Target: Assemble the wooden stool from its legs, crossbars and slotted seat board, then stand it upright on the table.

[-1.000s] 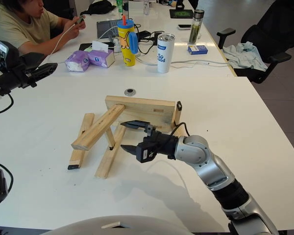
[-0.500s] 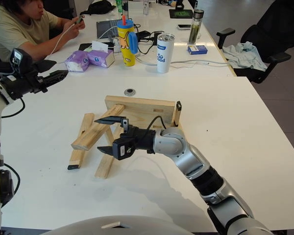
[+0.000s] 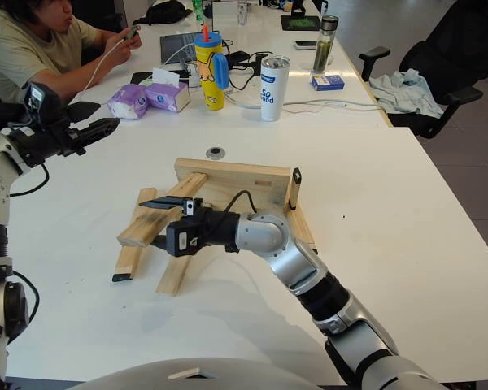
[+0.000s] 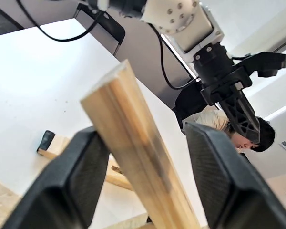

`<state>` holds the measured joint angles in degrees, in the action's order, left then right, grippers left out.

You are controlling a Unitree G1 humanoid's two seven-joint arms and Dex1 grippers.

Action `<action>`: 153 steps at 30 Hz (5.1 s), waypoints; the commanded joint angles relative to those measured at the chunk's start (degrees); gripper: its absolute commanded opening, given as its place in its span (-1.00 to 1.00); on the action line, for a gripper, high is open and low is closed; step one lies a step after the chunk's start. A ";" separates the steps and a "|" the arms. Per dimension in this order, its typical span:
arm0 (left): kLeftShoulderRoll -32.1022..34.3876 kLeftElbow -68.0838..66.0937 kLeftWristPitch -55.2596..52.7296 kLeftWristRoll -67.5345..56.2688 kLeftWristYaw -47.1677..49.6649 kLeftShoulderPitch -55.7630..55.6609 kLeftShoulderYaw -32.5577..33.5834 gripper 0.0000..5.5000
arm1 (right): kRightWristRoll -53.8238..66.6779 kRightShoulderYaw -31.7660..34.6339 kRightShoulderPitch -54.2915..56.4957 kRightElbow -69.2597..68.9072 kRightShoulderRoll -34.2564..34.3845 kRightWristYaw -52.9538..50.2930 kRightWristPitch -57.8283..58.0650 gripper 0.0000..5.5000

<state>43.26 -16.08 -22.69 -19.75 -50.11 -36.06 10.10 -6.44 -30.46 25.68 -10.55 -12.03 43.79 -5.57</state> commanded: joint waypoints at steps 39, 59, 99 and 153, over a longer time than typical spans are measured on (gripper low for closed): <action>-1.64 16.28 -6.75 -5.69 6.37 16.00 6.75 0.03 | 23.59 34.26 1.31 -6.97 13.27 -39.90 54.82 -0.10; -8.20 48.33 -18.27 -7.92 4.19 28.65 -24.05 0.03 | 32.79 21.34 -16.02 -14.21 -21.03 -12.81 65.34 -0.10; 1.73 42.43 -7.93 34.95 12.77 35.49 -41.09 0.03 | 41.72 42.59 -20.41 -10.72 -17.11 -14.66 60.56 -0.10; -17.28 35.85 -11.88 -17.79 8.92 20.22 -0.42 0.18 | 36.32 45.86 -1.67 0.77 -1.25 -24.98 39.06 -0.25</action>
<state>27.91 20.91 -31.09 -29.67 -41.19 -13.94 4.88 25.31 13.56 19.38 -7.43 -13.96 16.80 33.98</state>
